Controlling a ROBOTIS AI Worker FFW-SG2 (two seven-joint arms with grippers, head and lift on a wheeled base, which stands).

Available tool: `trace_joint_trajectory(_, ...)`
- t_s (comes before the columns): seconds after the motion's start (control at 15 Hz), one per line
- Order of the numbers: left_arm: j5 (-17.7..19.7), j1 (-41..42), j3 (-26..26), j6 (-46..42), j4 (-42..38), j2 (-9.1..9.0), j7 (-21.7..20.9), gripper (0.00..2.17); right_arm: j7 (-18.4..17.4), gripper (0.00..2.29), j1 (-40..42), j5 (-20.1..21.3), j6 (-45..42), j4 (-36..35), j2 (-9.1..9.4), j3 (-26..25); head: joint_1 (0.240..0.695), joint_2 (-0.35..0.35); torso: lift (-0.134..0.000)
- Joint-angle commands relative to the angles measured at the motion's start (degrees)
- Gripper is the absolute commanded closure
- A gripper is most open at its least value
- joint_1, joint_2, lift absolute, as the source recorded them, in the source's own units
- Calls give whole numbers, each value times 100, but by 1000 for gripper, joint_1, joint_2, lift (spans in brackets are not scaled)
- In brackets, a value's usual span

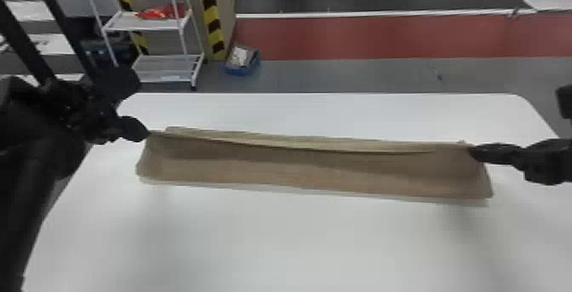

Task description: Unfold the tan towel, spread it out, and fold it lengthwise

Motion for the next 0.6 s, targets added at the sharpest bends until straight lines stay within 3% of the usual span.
trace_joint_trajectory(0.0, -65, -32, -113, -1, 39, -50, 53, 1416, -30, 1264, -90, 91, 6, 144, 41, 92, 695, 58, -123)
trace_joint_trajectory(0.53, -83, -23, -96, 17, 83, -103, 159, 1413, -364, 1264, -389, 126, 6, 522, 156, 276, 695, 47, -123)
